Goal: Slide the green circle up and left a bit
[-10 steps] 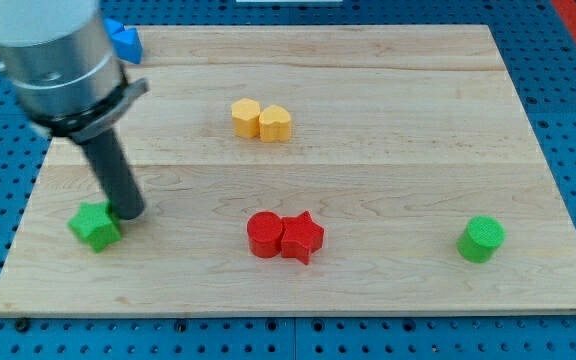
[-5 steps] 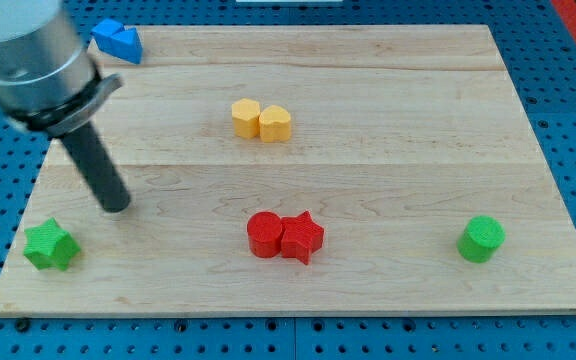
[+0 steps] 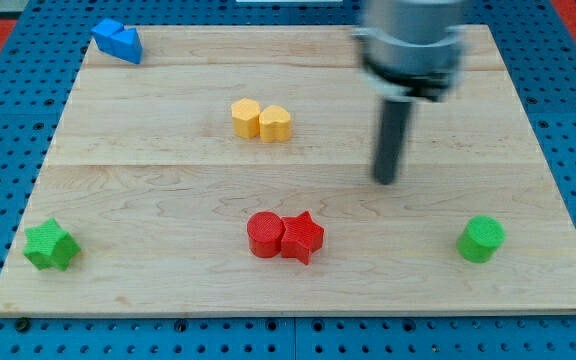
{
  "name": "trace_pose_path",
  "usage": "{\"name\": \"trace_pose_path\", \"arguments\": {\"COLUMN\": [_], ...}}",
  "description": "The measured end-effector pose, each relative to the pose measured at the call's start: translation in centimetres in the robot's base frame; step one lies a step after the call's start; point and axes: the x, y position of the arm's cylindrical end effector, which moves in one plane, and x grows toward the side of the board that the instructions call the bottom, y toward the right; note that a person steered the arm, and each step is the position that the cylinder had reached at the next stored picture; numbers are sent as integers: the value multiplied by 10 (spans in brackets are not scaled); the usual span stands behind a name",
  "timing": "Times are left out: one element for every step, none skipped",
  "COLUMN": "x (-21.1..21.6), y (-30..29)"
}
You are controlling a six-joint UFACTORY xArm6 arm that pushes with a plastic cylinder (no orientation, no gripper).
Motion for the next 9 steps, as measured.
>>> {"name": "trace_pose_path", "arguments": {"x": [4, 54, 115, 121, 89, 71, 77, 105, 110], "y": [114, 171, 186, 175, 129, 86, 120, 117, 57]}}
